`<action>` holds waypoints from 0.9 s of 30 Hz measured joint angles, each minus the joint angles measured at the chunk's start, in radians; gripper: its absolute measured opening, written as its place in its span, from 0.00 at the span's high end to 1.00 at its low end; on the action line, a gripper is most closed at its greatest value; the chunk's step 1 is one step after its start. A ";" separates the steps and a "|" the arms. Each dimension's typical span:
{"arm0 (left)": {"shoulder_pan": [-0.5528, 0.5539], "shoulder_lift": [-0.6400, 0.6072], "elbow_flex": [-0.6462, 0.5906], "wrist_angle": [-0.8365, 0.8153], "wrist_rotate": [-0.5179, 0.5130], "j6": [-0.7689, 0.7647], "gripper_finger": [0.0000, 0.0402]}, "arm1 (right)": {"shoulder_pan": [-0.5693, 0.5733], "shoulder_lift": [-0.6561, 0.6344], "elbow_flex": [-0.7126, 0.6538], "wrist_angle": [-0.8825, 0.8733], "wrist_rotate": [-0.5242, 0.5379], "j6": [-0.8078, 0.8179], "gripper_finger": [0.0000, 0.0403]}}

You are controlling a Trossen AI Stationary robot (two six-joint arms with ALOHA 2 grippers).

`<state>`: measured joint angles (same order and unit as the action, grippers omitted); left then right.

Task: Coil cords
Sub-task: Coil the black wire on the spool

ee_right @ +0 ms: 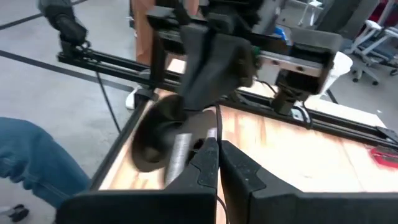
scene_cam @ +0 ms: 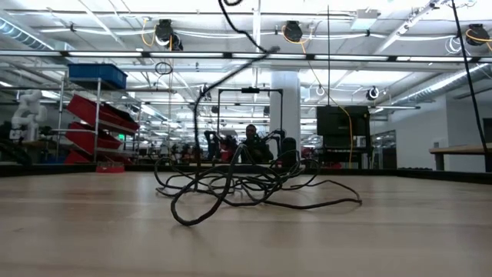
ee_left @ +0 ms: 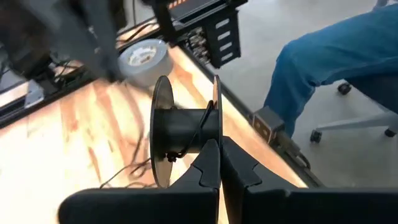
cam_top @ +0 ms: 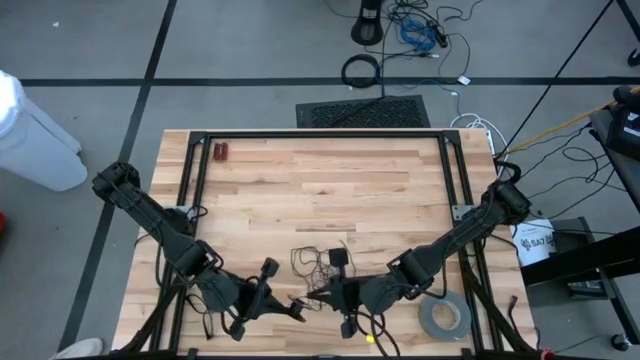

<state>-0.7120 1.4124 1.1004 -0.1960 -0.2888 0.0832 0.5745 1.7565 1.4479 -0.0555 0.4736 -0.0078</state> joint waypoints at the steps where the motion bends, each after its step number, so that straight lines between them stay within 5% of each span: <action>1: 0.000 -0.001 0.000 -0.013 -0.011 -0.011 1.00 | 0.004 0.000 0.000 -0.001 -0.001 0.001 1.00; 10: 0.000 -0.004 -0.001 -0.079 -0.175 -0.048 1.00 | 0.023 0.000 0.000 -0.010 -0.003 0.032 1.00; 27: -0.028 -0.053 -0.001 -0.061 -0.244 -0.018 1.00 | 0.023 0.001 0.000 -0.156 0.001 0.149 1.00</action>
<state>-0.7398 1.3590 1.0996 -0.2567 -0.5324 0.0656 0.5976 1.7577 1.4479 -0.2117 0.4742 0.1410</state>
